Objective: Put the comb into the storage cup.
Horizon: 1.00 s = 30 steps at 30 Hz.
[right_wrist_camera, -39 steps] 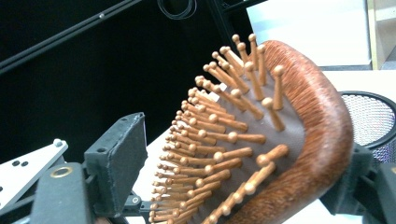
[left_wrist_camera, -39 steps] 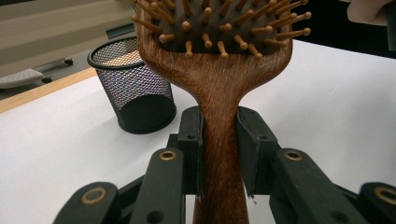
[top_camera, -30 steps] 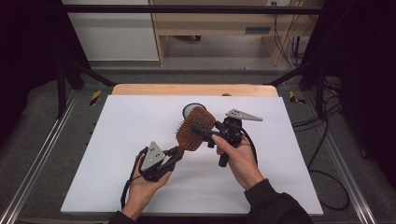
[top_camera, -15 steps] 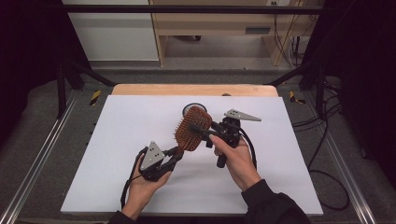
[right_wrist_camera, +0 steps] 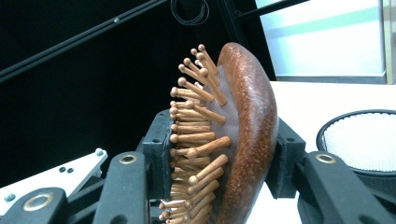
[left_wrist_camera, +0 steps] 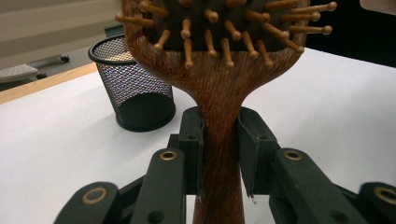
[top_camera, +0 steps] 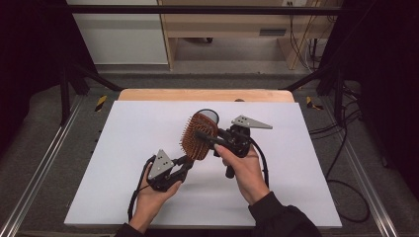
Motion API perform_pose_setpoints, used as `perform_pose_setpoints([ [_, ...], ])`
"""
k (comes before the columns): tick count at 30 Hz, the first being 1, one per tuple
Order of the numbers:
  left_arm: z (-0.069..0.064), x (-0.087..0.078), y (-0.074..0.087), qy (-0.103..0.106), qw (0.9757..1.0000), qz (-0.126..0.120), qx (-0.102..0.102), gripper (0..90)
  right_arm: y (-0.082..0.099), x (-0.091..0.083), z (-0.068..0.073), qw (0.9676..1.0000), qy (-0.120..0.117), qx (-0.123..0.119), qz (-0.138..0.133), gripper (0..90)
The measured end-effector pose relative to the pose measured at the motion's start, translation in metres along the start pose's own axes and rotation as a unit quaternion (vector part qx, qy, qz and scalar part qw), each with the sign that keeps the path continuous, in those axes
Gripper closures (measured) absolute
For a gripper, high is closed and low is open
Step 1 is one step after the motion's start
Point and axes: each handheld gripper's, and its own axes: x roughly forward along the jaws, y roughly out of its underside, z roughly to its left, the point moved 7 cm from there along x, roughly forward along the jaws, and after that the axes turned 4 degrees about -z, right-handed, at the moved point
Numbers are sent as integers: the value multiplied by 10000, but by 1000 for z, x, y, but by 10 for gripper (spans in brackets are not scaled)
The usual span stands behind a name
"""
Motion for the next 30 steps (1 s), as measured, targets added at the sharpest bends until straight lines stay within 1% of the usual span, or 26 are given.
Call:
perform_pose_setpoints([
  [4, 1, 0, -1, -14, 10000, -48, -38, 725, -2, 0, 4, 10000, 22, -42, -1, 537],
  [6, 1, 0, 0, -13, 9999, -72, -97, 721, -2, 1, 5, 10000, 10, -41, 0, 539],
  [7, 2, 0, -1, -15, 9998, -91, -178, 717, -2, 1, 5, 10000, -6, -30, 4, 539],
  [9, 2, -2, -2, -7, 9991, -162, -381, 670, -4, 0, 5, 9999, -64, -63, -58, 539],
  [10, 2, -4, -2, 10, 9992, -176, -371, 657, -6, -2, 3, 9999, -23, -67, -102, 538],
  [11, 2, -5, -3, 2, 9993, -177, -322, 656, -8, -4, 0, 9999, -14, -21, -143, 538],
  [12, 2, -7, -3, -41, 9994, -182, -283, 639, -10, -6, -2, 9998, 20, 21, -182, 537],
  [13, 3, -9, -3, -73, 9995, -186, -262, 602, -13, -8, -5, 9998, 78, 17, -208, 537],
  [14, 5, -12, -3, -145, 9995, -182, -216, 565, -15, -10, -8, 9996, 122, 6, -235, 537],
  [16, 9, -17, -1, -280, 9992, -165, -215, 465, -20, -17, -16, 9993, 226, 43, -305, 536],
  [18, 16, -23, 1, -445, 9985, -183, -266, 387, -25, -26, -25, 9988, 339, 33, -351, 535],
  [20, 24, -30, 1, -596, 9972, -285, -356, 317, -30, -36, -34, 9980, 493, 21, -394, 534],
  [22, 31, -35, 0, -723, 9959, -358, -410, 271, -35, -45, -43, 9972, 608, 48, -439, 533],
  [23, 36, -40, 0, -826, 9949, -357, -459, 241, -37, -49, -46, 9968, 652, 52, -456, 533],
  [24, 38, -42, 1, -866, 9944, -347, -506, 199, -39, -54, -51, 9962, 719, 76, -487, 533],
  [26, 44, -48, 5, -963, 9933, -317, -555, 138, -44, -61, -57, 9955, 780, 79, -540, 532],
  [28, 52, -52, 12, -1072, 9923, -263, -559, 100, -49, -69, -63, 9944, 872, 77, -592, 532],
  [30, 58, -54, 18, -1175, 9909, -226, -612, 84, -53, -73, -68, 9936, 931, 63, -635, 531],
])
